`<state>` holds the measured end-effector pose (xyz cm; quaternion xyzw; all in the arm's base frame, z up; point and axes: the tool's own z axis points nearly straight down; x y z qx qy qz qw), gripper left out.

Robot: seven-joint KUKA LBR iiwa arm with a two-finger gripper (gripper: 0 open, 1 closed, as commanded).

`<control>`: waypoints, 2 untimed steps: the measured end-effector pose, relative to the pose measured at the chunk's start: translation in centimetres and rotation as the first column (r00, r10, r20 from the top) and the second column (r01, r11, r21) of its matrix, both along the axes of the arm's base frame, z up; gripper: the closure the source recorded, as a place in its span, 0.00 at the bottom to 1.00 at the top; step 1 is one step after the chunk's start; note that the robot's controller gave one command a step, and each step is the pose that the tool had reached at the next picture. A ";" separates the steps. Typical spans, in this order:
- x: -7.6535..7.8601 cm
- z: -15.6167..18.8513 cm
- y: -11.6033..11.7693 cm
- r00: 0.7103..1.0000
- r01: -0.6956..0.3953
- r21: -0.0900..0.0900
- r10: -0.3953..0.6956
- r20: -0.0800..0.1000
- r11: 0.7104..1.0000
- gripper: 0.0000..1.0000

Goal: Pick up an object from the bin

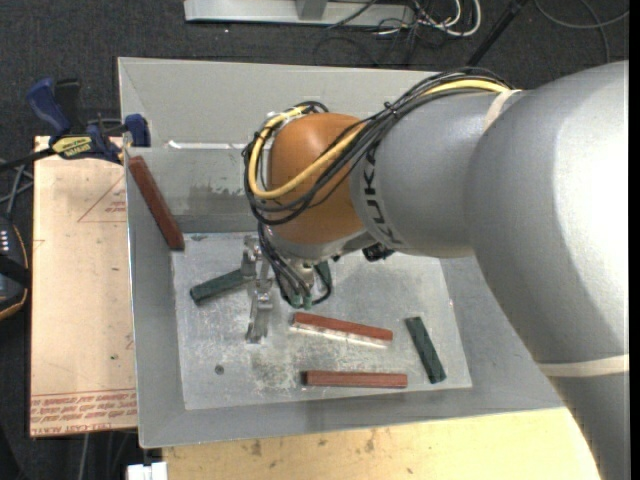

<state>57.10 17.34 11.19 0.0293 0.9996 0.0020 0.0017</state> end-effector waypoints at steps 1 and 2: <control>6.3 -3.8 -0.2 0.995 -0.103 -0.002 0.103 0.000 0.995 0.00; 3.9 -4.0 2.3 0.976 -0.218 -0.002 0.218 0.000 0.976 1.00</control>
Offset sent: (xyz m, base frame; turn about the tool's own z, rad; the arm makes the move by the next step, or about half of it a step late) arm 0.0380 0.0222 -0.0419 -0.2213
